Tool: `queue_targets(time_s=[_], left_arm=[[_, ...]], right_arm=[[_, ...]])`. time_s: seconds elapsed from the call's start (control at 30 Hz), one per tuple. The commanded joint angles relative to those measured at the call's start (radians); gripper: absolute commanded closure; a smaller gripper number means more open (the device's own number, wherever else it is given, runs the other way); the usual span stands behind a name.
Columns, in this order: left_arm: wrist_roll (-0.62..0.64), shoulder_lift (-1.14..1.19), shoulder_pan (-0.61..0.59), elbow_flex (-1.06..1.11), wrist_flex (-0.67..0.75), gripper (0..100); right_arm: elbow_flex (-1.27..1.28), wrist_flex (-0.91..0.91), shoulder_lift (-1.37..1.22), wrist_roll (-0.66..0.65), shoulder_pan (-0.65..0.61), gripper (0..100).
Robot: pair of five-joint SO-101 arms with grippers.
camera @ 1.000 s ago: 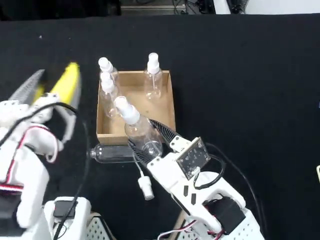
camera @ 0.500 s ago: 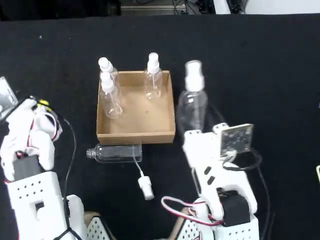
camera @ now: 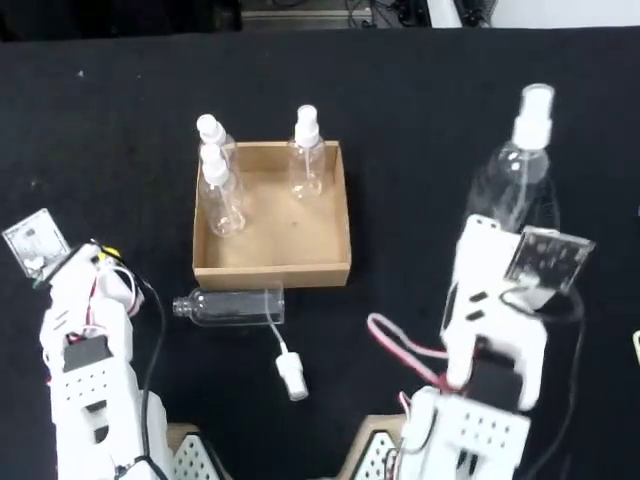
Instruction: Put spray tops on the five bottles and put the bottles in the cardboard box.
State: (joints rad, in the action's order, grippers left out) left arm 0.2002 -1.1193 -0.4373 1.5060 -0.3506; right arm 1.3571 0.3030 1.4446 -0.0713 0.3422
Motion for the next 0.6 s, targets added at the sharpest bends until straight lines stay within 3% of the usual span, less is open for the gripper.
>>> queue_targets(time_s=[0.0,0.13,0.57], left_arm=[[0.005,-0.011,-0.002,0.048,0.138,96],[0.005,-0.011,-0.001,0.081,0.201,96],[0.005,-0.011,0.001,0.084,0.204,96]], right_arm=[[-0.038,-0.213,-0.222,-0.009,0.081,98.8],[-0.022,-0.483,-0.447,-0.009,0.143,98.8],[-0.093,-1.264,-1.273,-0.009,0.267,98.8]])
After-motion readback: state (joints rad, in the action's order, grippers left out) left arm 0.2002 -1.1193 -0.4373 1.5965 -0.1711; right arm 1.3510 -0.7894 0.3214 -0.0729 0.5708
